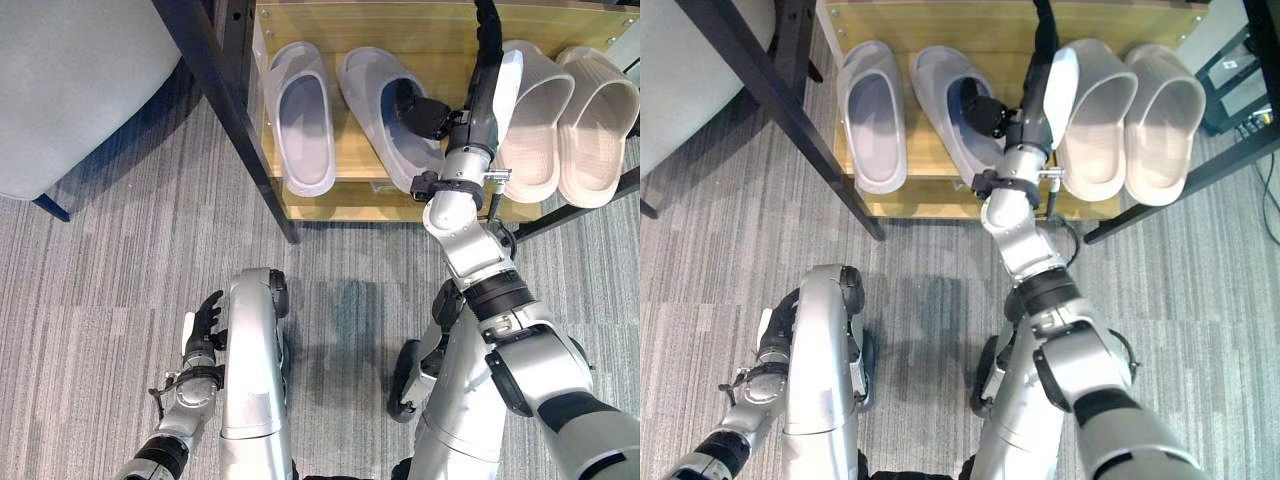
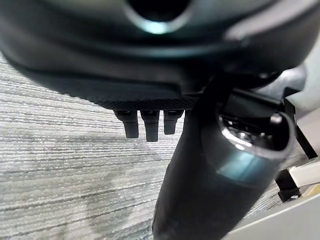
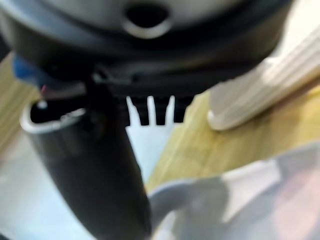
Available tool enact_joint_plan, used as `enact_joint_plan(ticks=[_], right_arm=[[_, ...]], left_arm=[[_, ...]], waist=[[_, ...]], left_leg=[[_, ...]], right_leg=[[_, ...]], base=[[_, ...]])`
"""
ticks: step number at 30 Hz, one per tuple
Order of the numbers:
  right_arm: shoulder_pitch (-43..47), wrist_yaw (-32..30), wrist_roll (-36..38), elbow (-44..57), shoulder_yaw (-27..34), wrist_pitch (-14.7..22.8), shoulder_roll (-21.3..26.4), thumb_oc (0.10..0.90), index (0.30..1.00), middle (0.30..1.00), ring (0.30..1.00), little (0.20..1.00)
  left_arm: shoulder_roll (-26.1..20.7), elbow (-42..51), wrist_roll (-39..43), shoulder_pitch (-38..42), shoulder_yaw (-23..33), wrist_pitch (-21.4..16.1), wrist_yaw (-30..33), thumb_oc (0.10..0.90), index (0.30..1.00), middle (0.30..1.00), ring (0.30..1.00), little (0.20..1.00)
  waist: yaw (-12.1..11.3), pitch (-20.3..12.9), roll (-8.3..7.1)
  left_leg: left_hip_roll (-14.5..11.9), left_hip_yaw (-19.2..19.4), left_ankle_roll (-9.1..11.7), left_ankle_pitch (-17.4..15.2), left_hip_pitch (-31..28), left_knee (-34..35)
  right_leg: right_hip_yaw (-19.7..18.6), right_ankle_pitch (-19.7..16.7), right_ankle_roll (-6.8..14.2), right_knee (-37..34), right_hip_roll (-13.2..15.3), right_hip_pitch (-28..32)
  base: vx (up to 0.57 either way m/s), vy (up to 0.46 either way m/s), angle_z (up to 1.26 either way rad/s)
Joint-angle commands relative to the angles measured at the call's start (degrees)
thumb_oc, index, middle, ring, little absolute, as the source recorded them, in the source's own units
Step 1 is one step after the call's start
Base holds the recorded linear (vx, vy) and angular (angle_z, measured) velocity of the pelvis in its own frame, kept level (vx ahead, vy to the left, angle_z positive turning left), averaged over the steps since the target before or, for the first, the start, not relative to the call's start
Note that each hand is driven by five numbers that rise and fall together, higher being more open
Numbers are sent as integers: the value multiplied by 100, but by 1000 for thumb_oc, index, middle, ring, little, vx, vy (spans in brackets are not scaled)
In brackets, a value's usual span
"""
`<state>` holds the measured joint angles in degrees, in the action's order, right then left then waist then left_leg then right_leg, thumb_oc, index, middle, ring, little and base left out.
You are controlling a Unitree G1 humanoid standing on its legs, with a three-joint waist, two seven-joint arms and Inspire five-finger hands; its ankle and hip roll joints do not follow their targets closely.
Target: Arrange the slippers neatly on the shoe rack.
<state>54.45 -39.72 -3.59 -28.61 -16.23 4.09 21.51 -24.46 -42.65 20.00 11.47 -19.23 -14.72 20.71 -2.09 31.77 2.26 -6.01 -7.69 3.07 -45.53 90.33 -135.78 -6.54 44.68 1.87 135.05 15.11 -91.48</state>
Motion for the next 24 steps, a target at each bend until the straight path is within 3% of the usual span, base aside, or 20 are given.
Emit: enact_joint_plan(ticks=[1,10,24], right_arm=[[178,-6,-631,1362,162,488,314,800,900,900,900,900],[-944,-136,-1432,2464,471,482,212,800,900,900,900,900],[-1539,236,-1424,2806,112,568,-79,800,900,900,900,900]], left_arm=[[59,331,-199,-218,-254,-217,-153,800,900,900,900,900],[262,349,-4,-383,-121,-260,-144,800,900,900,900,900],[371,264,40,-346,-149,-267,-115,800,900,900,900,900]], waist=[[-112,-198,63],[-7,-198,66],[72,-198,49]], left_leg=[[146,-294,-304,-80,-38,-191],[160,-283,-314,-74,-38,-179],[163,-317,-322,-37,-38,-132]], right_leg=[[-437,18,-173,176,16,153],[-404,59,-190,177,-5,153],[-378,56,-204,131,-30,153]], base=[[0,0,0],[0,0,0],[-3,-1,-1]])
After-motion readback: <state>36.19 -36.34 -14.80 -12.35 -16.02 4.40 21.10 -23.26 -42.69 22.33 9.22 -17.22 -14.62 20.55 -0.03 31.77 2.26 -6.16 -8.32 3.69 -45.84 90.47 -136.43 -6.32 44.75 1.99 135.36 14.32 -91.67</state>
